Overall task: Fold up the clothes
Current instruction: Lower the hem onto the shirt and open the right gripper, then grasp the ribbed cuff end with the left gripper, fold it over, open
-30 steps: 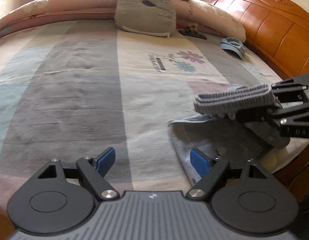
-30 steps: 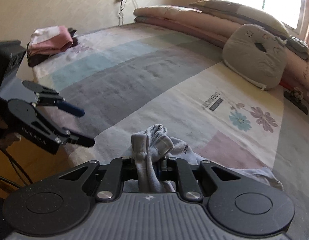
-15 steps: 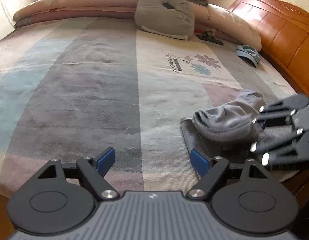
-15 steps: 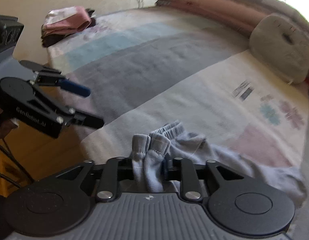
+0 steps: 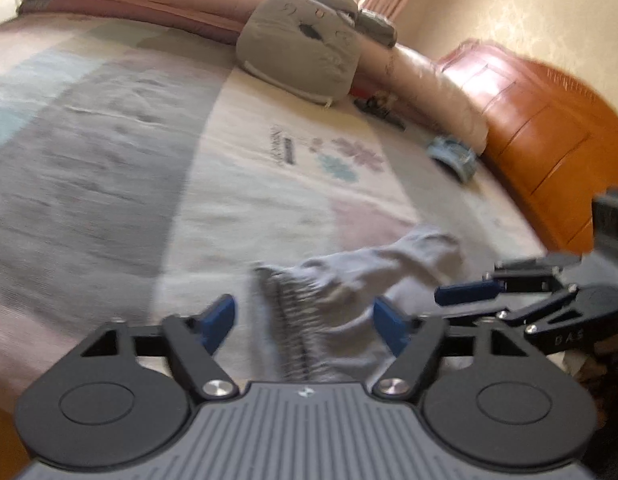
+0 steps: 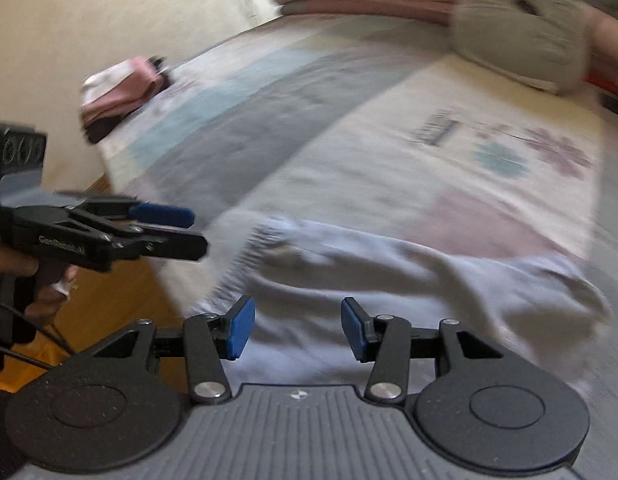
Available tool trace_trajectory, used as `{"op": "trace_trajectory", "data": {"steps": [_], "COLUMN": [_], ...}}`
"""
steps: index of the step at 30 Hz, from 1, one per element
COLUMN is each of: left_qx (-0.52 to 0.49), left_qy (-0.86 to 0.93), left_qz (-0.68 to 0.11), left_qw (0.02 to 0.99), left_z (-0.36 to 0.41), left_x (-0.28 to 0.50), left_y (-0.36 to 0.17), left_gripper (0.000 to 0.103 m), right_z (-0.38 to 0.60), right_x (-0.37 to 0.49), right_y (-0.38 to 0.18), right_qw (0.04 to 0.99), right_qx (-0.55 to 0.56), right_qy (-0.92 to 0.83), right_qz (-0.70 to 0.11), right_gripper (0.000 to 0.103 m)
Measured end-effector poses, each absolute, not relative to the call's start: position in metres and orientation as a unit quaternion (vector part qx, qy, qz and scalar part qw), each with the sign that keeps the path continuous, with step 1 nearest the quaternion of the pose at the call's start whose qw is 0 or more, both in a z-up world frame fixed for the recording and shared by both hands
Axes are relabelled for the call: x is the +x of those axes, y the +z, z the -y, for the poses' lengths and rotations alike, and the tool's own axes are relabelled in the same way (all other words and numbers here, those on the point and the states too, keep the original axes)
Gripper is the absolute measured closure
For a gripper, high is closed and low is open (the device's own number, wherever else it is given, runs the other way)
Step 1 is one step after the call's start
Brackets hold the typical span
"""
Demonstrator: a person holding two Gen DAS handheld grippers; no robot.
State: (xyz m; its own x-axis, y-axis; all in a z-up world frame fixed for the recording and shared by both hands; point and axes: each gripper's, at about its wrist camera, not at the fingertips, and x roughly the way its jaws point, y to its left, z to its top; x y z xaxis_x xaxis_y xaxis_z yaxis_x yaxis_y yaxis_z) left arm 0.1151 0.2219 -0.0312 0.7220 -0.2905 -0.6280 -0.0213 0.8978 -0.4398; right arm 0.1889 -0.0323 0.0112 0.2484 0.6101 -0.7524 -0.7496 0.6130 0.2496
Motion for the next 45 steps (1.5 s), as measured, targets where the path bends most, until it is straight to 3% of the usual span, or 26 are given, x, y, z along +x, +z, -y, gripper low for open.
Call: {"op": "trace_trajectory", "data": {"steps": [2,8,27,28,29,30,32,36,39,41,45], "left_qx": [-0.222,-0.246,-0.293,-0.287,-0.279,-0.271,-0.267,-0.236,-0.231,-0.236,-0.215], "left_qy": [-0.053,-0.007,-0.026,-0.029,-0.027,-0.019,-0.016,-0.022,-0.017,-0.013,0.002], "left_qz": [-0.371,-0.389,-0.410,-0.410,-0.411,-0.412,-0.403,-0.378,-0.407,-0.417,-0.406], "left_qw": [0.900,0.888,0.863,0.865,0.868,0.870,0.875,0.895,0.883,0.878,0.888], "left_z": [-0.215,-0.203,-0.209,-0.207,-0.206,-0.206,-0.207,-0.209,-0.213,-0.215,-0.217], "left_x": [0.122,0.129,0.129,0.127,0.125,0.124,0.124,0.128,0.135,0.134,0.123], "left_y": [-0.040,-0.065,-0.075,-0.075,-0.075,-0.074,-0.069,-0.050,-0.062,-0.069,-0.047], "left_gripper": [0.053,0.060,0.060,0.063,0.075,0.081,0.088,0.088,0.088,0.082,0.081], "right_z": [0.054,0.104,0.113,0.111,0.110,0.110,0.108,0.111,0.114,0.117,0.128], "right_x": [0.193,0.203,0.205,0.203,0.202,0.201,0.198,0.200,0.200,0.200,0.197], "right_y": [0.011,0.002,-0.010,-0.010,-0.009,-0.009,-0.009,-0.012,-0.013,-0.017,-0.024], "right_qw": [0.797,0.813,0.812,0.813,0.814,0.816,0.818,0.821,0.822,0.822,0.831], "right_qx": [-0.066,-0.014,0.016,0.016,0.016,0.015,0.016,0.022,0.019,0.017,-0.014], "right_qy": [0.418,0.394,0.380,0.380,0.378,0.377,0.374,0.361,0.356,0.350,0.325], "right_qz": [-0.430,-0.429,-0.442,-0.441,-0.440,-0.439,-0.437,-0.443,-0.444,-0.449,-0.452], "right_gripper": [0.050,0.050,0.050,0.050,0.050,0.050,0.050,0.050,0.050,0.049,0.049]}}
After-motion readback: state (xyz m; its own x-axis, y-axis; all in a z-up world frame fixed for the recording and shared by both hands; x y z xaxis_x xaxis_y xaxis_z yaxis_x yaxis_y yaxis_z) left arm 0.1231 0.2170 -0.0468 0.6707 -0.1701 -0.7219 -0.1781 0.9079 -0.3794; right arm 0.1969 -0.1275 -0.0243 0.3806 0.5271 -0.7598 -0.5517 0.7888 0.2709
